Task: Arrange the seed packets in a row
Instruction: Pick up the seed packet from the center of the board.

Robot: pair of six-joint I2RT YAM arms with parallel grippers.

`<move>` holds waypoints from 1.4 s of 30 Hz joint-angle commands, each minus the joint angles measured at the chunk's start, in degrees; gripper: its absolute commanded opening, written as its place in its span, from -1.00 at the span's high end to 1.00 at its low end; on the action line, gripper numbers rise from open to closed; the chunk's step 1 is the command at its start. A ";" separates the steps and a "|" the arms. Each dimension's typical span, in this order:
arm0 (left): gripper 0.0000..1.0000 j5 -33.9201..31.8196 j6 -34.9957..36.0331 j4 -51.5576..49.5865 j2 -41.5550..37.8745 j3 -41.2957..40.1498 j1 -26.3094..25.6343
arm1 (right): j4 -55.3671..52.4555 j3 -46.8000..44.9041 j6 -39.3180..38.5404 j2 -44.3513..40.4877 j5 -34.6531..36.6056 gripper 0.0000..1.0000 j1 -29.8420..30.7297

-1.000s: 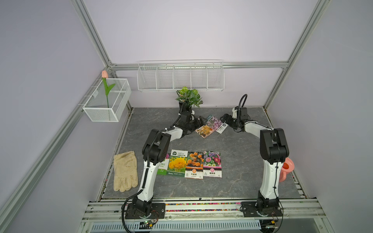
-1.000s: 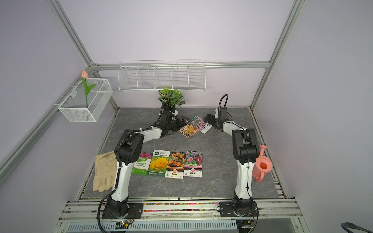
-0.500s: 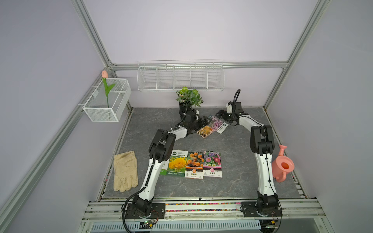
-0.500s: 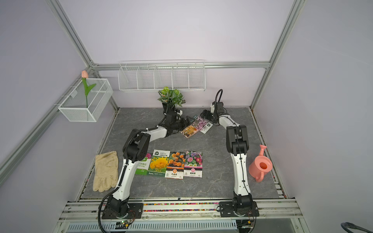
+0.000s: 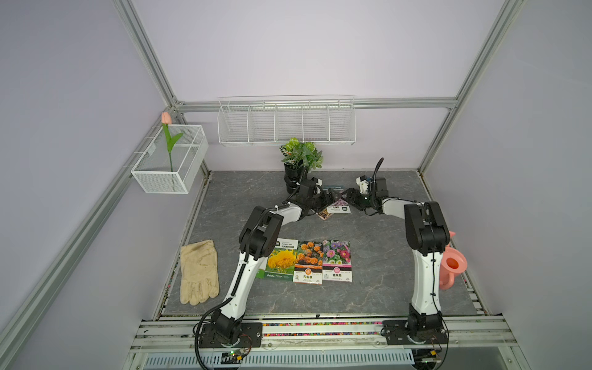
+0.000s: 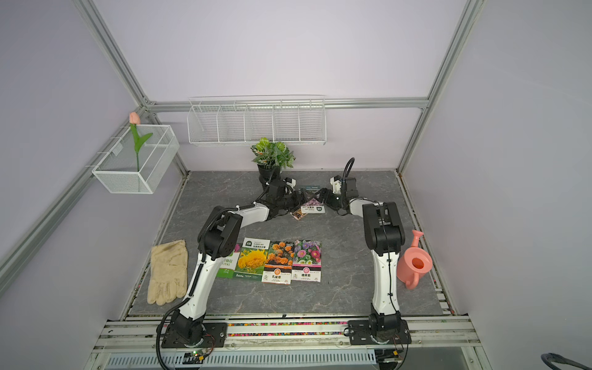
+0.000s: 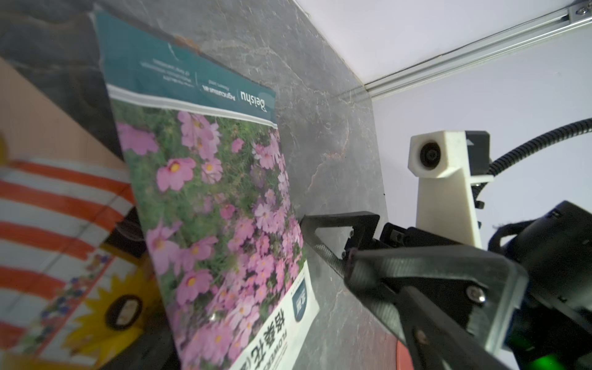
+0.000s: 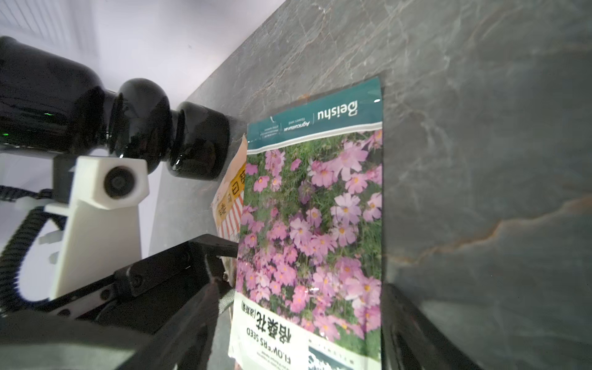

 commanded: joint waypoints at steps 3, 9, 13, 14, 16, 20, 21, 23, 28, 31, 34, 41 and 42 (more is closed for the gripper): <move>-0.31 1.92 -1.41 1.41 -3.02 -4.31 -0.90 | -0.39 -8.06 3.85 -1.83 -1.25 -0.60 0.50; 0.89 3.14 -0.31 1.99 -6.39 -7.10 -0.97 | 2.18 -14.10 4.58 -7.55 -0.53 -0.58 0.06; 1.00 3.70 2.72 0.53 -9.57 -9.43 -0.98 | 2.01 -18.60 3.05 -14.16 0.65 -0.60 -0.97; 1.00 4.23 3.52 0.25 -10.26 -10.01 -1.01 | 2.04 -19.57 2.92 -15.85 0.64 -0.60 -1.37; 1.00 6.89 5.50 -0.57 -11.69 -10.88 -1.01 | 2.00 -21.96 2.94 -19.47 0.64 -0.61 -2.16; 1.00 16.37 13.24 -7.26 -16.14 -11.93 -0.93 | -0.46 -25.19 0.96 -27.95 -0.67 -0.69 -3.57; 1.00 18.18 15.57 -9.85 -17.24 -12.28 -1.01 | -2.30 -25.10 -0.76 -29.53 -0.99 -0.72 -3.74; 1.00 22.58 21.49 -16.60 -20.11 -13.10 -0.96 | -6.56 -24.47 -4.86 -32.26 -1.09 -0.78 -3.85; 1.00 29.76 34.25 -33.54 -25.33 -14.10 -1.03 | -6.06 -25.13 -5.07 -35.51 -6.04 -0.81 -4.30; 1.00 31.87 37.31 -35.30 -28.83 -17.81 -1.24 | -4.64 -26.36 -4.14 -37.07 -9.12 -0.81 -4.15; 1.00 32.74 37.69 -33.89 -31.87 -21.55 -1.25 | -2.17 -28.77 -3.15 -39.25 -12.94 -0.80 -3.84; 1.00 32.60 39.71 -37.00 -32.27 -20.96 -1.22 | 5.94 -35.46 2.67 -43.91 -21.25 -0.58 -1.72; 1.00 32.60 39.86 -37.21 -32.23 -20.68 -1.20 | 4.43 -35.35 1.75 -44.37 -21.33 -0.58 -1.03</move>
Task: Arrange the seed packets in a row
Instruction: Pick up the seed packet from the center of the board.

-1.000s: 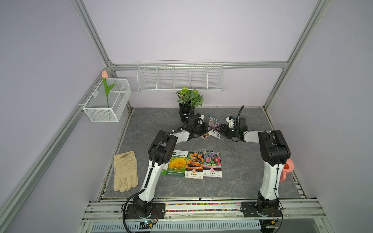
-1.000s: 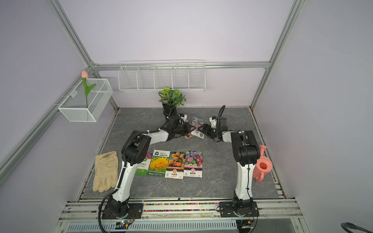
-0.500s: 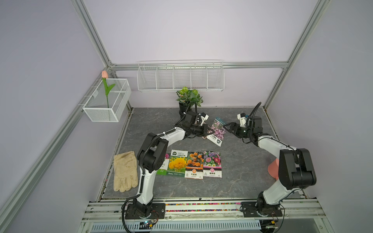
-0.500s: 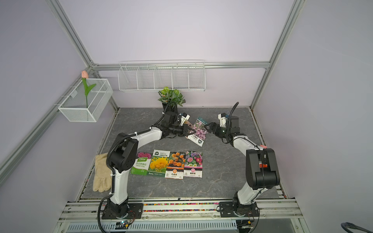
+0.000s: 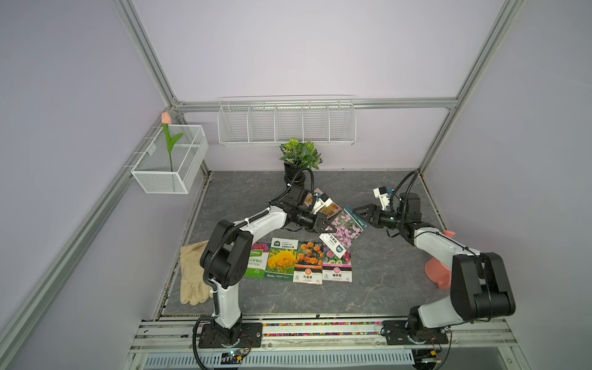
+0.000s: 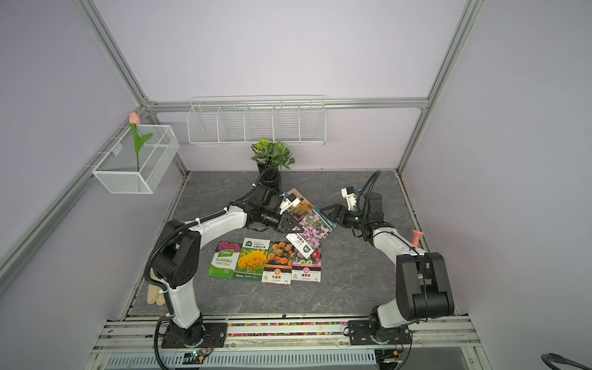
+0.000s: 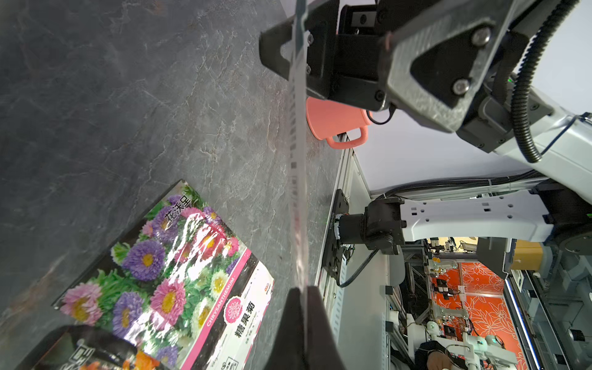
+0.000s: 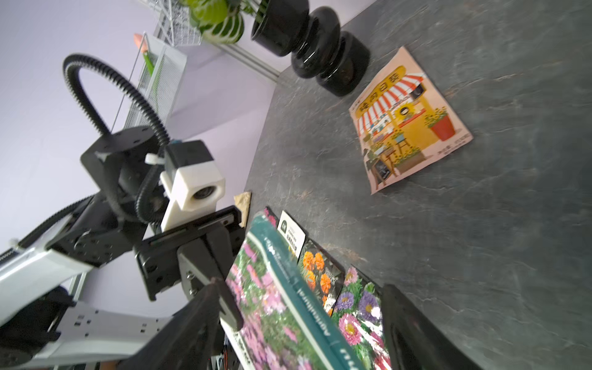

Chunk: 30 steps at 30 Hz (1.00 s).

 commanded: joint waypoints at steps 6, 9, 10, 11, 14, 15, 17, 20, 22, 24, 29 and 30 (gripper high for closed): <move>1.00 2.09 4.89 -4.81 -1.31 3.42 0.10 | -9.90 2.07 -7.32 -1.60 -1.89 -0.41 7.17; 1.00 2.27 4.96 -4.94 -1.94 3.66 0.78 | -11.18 2.21 -8.10 -1.10 -1.71 -0.20 7.76; 1.00 2.38 4.84 -4.83 -2.07 3.58 1.05 | -11.61 2.21 -8.35 -1.21 -1.58 -0.11 7.87; 1.00 2.35 4.54 -4.60 -2.28 3.55 1.47 | -11.81 2.14 -8.44 -1.41 -1.34 0.06 7.93; 1.00 2.56 3.92 -4.45 -2.33 3.61 2.69 | -13.25 2.60 -9.15 -2.02 -0.87 0.31 8.26; 1.00 2.62 3.61 -4.16 -2.34 3.65 3.01 | -13.77 2.71 -9.34 -2.26 -0.38 0.39 8.23; 1.00 2.97 3.37 -3.75 -2.35 3.54 3.55 | -14.62 2.90 -9.67 -2.63 -0.03 0.54 8.29; 1.00 3.01 3.18 -3.63 -2.17 3.38 4.07 | -15.98 3.16 -10.26 -3.51 1.71 0.65 8.30; 1.00 3.02 2.74 -3.14 -2.10 3.20 4.44 | -16.57 3.20 -10.73 -4.04 2.70 0.84 8.27; 0.97 2.89 2.09 -2.58 -1.99 3.12 4.68 | -17.43 3.19 -11.03 -4.39 4.27 0.86 8.28; -0.27 1.20 -1.64 0.31 -1.72 2.30 5.79 | -16.54 2.06 -10.01 -6.82 7.99 0.86 7.49; -0.44 0.54 -3.15 1.73 -2.01 1.65 5.96 | -16.00 1.81 -9.33 -7.44 8.91 0.86 7.12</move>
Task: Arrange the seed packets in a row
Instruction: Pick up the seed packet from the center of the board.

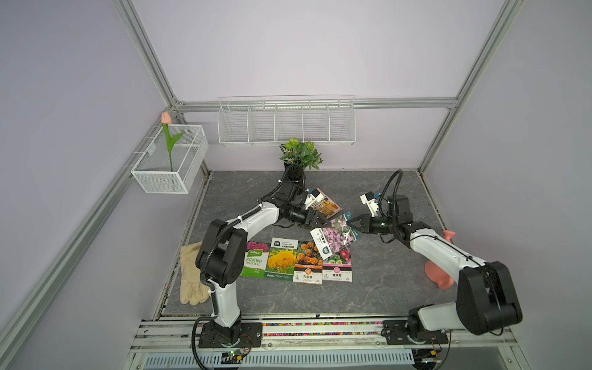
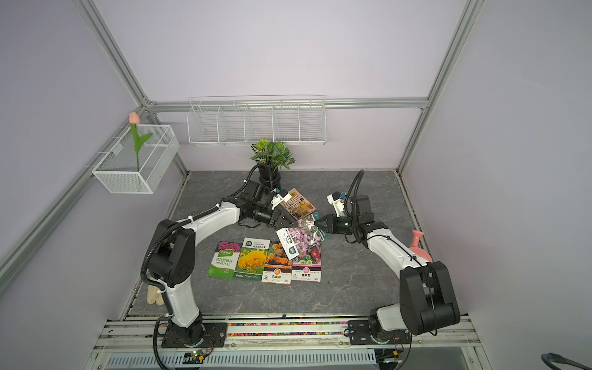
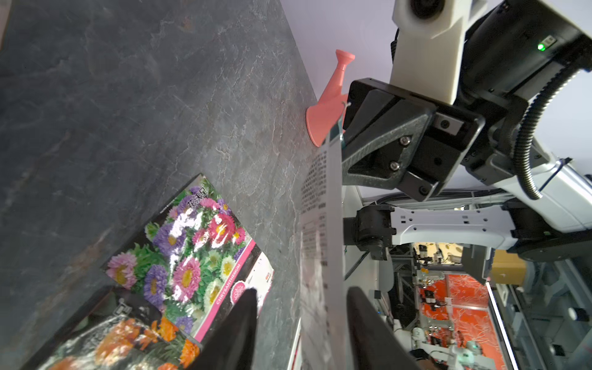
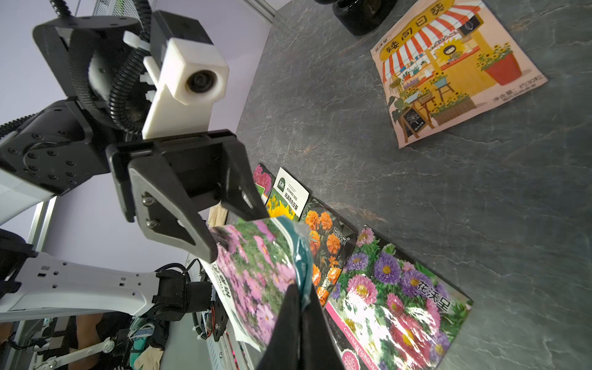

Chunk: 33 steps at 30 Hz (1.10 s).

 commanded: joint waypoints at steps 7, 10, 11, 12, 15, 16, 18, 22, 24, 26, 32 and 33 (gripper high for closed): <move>-0.67 -11.56 -17.21 20.82 -5.62 -8.88 1.10 | 8.07 -2.53 11.64 -5.48 11.51 0.86 -5.00; -0.68 -19.74 -26.31 36.68 -8.65 -19.25 0.84 | 14.17 -3.71 19.92 -5.59 17.40 0.86 -5.83; -0.68 -22.97 -27.65 40.70 -9.80 -22.53 0.65 | 15.75 -3.74 22.32 -5.19 19.10 0.86 -6.11; -0.70 -26.34 -28.69 44.32 -10.79 -25.44 0.09 | 17.36 -3.63 24.56 -4.68 20.40 0.86 -6.20; -0.79 -33.26 -28.97 50.67 -12.06 -28.62 -3.98 | 23.97 -3.50 30.69 -2.45 20.92 0.86 -5.77; -0.79 -35.66 -28.16 50.61 -12.08 -28.07 -5.75 | 26.28 -3.56 32.68 -1.69 21.05 0.86 -5.40; -0.79 -41.33 -27.42 51.74 -11.27 -26.46 -9.58 | 30.56 -4.00 36.37 -0.49 21.92 0.86 -4.05; -0.81 -47.19 -31.14 62.71 -7.86 -25.48 -12.39 | 33.42 -5.37 38.70 -0.50 25.48 0.86 -0.49; -0.82 -49.60 -33.35 67.57 -6.14 -24.90 -12.47 | 34.26 -6.52 39.45 -1.02 27.24 0.86 0.56; -0.82 -50.43 -34.02 69.08 -4.37 -23.18 -12.47 | 36.11 -7.80 40.66 -1.33 28.19 0.86 0.91; -0.51 -53.77 -36.04 76.51 -0.52 -21.37 -12.91 | 41.70 -10.89 43.90 -0.82 28.20 0.86 2.08; -0.25 -53.84 -36.29 78.64 -0.28 -21.69 -12.91 | 42.32 -11.51 44.23 -0.75 28.09 0.86 2.21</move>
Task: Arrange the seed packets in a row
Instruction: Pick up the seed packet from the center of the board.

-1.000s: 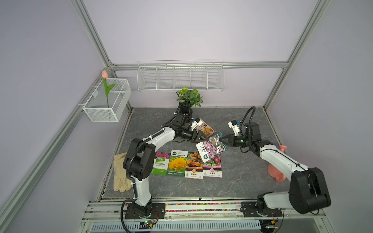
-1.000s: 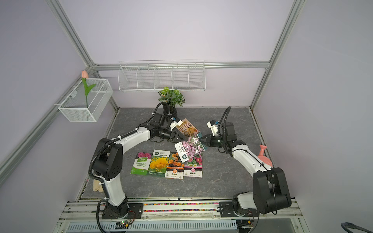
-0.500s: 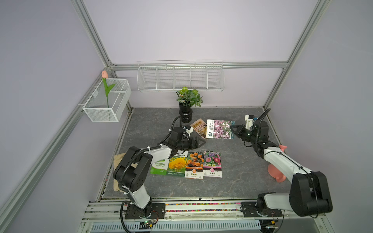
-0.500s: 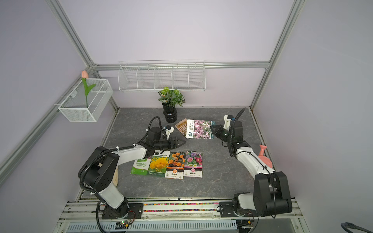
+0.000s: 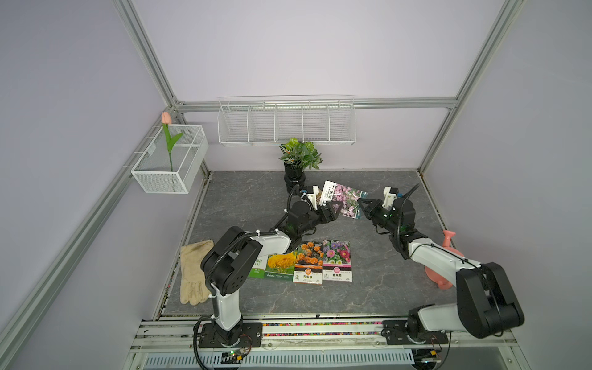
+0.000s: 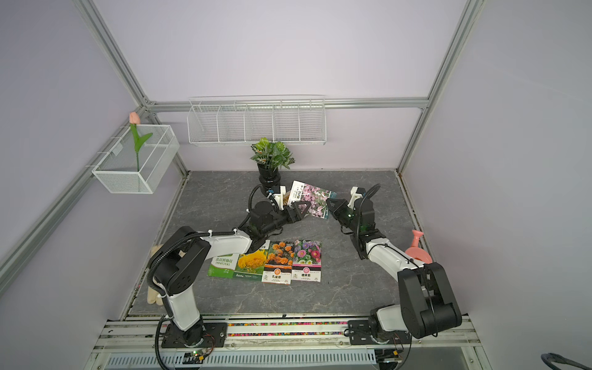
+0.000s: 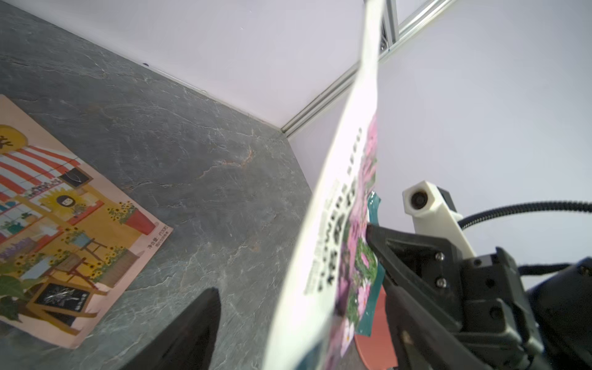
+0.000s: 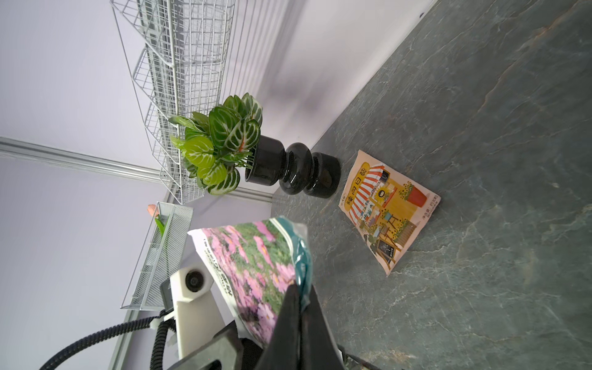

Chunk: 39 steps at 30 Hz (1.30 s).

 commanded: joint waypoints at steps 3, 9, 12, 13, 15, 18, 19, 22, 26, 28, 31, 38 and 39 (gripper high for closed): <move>0.79 -2.31 -2.92 11.47 1.22 0.21 -0.19 | 6.57 -2.27 3.07 -0.16 -0.94 0.75 0.99; 1.00 5.25 -1.62 7.27 -1.75 0.49 1.28 | 2.00 -0.97 -1.31 -0.95 -10.73 -0.45 -1.82; 1.00 19.73 -0.22 -1.66 -2.81 3.70 4.64 | -5.07 -2.18 -6.46 -6.08 -16.62 -0.59 -7.92; 1.00 25.14 -0.37 -2.69 -2.32 4.79 5.53 | -8.59 -2.08 -8.79 -8.05 -18.06 -0.61 -9.56; 1.00 35.81 -1.64 -2.27 -0.76 6.62 6.61 | -18.68 -1.24 -14.81 -12.60 -19.31 -0.69 -12.04; 1.00 45.43 -2.49 -3.01 1.22 8.91 6.62 | -29.32 -0.07 -20.98 -17.11 -20.80 -0.76 -12.50; 1.00 47.18 -2.90 -3.29 1.82 9.52 6.59 | -29.60 -0.58 -21.14 -17.87 -22.39 -0.76 -12.49; 1.00 51.55 -4.38 -3.04 3.55 11.13 6.49 | -25.60 -3.37 -18.32 -19.41 -28.16 -0.76 -12.52; 1.00 55.52 -5.54 -3.71 5.15 13.72 5.78 | -22.02 -5.45 -16.92 -21.14 -31.41 -0.71 -12.38; 1.00 55.40 -5.29 -4.82 5.45 14.38 5.78 | -22.79 -5.37 -17.32 -21.24 -32.19 -0.62 -12.35; 1.00 54.83 -4.59 -7.37 6.73 16.42 5.79 | -21.80 -5.69 -16.40 -21.30 -34.43 -0.34 -11.58; 1.00 54.37 -10.55 -4.65 12.21 22.80 6.17 | -30.14 -5.58 -20.21 -24.71 -33.15 0.32 -9.64; 1.00 54.35 -12.66 -2.70 13.03 23.60 6.41 | -32.09 -5.79 -20.97 -25.30 -32.88 0.30 -9.55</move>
